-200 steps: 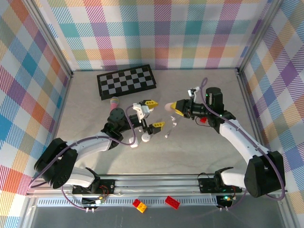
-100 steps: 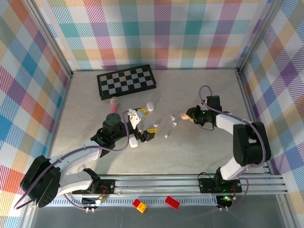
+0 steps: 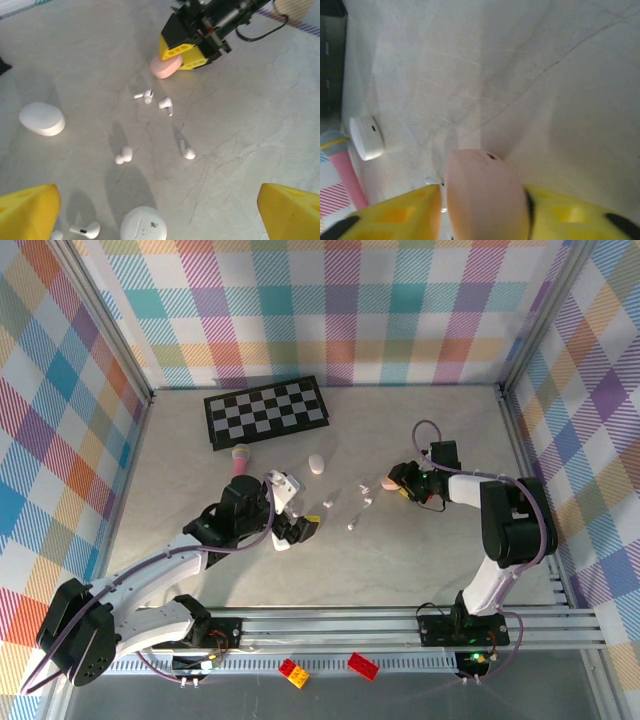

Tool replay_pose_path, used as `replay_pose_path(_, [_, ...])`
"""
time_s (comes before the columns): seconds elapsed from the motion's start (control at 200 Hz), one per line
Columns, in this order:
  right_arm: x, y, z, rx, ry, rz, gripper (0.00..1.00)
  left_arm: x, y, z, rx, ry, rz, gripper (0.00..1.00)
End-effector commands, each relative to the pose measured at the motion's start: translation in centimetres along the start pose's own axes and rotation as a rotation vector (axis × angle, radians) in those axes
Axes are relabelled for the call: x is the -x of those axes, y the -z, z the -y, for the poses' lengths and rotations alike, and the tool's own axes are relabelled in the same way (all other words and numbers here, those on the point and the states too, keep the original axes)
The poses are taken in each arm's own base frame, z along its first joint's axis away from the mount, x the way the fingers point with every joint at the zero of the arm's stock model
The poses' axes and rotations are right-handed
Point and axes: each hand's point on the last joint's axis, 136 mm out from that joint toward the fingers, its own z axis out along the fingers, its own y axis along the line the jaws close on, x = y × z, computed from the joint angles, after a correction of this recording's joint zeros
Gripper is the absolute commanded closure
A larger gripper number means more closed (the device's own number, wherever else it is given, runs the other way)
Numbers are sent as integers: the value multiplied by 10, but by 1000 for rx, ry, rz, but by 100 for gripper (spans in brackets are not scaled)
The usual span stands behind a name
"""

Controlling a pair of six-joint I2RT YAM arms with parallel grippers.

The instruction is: Insert the wireless bluetooth earbuds into the charging case

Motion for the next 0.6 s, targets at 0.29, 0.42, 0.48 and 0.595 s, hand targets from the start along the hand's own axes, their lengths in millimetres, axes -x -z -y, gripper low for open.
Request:
replay_pose_path(0.29, [1,63,-20,-58,139,97,22,-58,-12,-29,145,28,-401,0])
replay_pose_path(0.42, [-9,84,-28,-41,169,116,21,-72,-11,-40,226,118,-513,0])
replay_pose_path(0.48, [-14,92,-31,-32,181,121,21,-75,-8,-43,267,196,-535,0])
replay_pose_path(0.595, [-20,104,-33,-34,202,131,21,-85,0,-54,433,466,-558,0])
